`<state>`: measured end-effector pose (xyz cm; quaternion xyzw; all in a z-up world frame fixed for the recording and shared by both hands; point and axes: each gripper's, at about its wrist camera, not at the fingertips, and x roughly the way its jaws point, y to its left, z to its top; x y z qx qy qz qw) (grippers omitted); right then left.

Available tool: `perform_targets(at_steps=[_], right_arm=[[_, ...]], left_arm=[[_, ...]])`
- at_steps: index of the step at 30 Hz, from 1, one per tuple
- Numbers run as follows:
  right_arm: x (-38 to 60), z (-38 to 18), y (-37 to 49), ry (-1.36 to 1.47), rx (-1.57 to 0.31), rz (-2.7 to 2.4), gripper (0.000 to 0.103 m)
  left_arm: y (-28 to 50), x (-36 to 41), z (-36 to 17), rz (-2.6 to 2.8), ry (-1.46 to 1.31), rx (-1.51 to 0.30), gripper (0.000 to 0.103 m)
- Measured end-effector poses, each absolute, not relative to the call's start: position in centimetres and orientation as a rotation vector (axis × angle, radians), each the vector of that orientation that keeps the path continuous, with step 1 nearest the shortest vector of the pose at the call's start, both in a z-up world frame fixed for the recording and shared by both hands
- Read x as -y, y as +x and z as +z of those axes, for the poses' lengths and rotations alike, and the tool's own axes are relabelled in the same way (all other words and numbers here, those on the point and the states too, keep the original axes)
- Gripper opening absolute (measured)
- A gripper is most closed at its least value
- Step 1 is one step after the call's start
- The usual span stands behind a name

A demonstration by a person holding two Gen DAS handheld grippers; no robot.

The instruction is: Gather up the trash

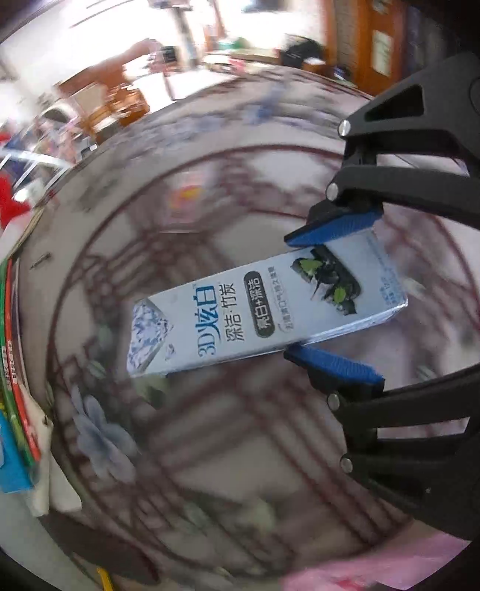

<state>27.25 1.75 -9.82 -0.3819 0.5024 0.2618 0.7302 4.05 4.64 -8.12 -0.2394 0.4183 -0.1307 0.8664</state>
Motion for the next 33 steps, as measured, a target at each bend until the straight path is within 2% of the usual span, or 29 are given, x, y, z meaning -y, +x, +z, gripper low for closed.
perform_targets(at_steps=[13,15,16,18,19,20,22,23,25,33], right_arm=[[13.6,-7.4,14.2,-0.429,-1.217,0.386,0.054],[14.9,-7.9,13.0,-0.419,-1.216,0.377,0.054],[15.3,-8.1,12.3,-0.425,-1.21,0.371,0.055],[15.3,-9.0,11.6,-0.442,-1.21,0.364,0.055],[15.4,-9.5,11.3,-0.447,-1.221,0.367,0.055],[15.2,-10.0,11.5,-0.447,-1.227,0.37,0.055],[15.2,-10.3,11.2,-0.425,-1.227,0.386,0.056],[15.2,-10.4,11.1,-0.413,-1.224,0.393,0.058],[15.1,-10.3,11.1,-0.403,-1.21,0.393,0.072],[15.1,-10.7,11.2,-0.377,-1.2,0.386,0.074]], left_arm=[[4.6,-4.8,-9.3,-0.235,-0.5,-0.916,0.0],[4.9,-4.8,-9.7,-0.222,-0.51,-0.931,0.009],[5.0,-4.8,-10.0,-0.214,-0.519,-0.94,0.022],[5.0,-4.5,-10.2,-0.21,-0.507,-0.944,0.028],[5.0,-4.3,-10.2,-0.205,-0.49,-0.944,0.032],[5.0,-4.1,-10.2,-0.198,-0.476,-0.943,0.042],[5.1,-4.2,-10.3,-0.173,-0.464,-0.94,0.049],[5.2,-4.4,-10.4,-0.161,-0.468,-0.939,0.053],[5.3,-5.1,-10.6,-0.127,-0.491,-0.929,0.063],[6.8,-5.8,-12.0,-0.076,-0.551,-0.927,0.066]])
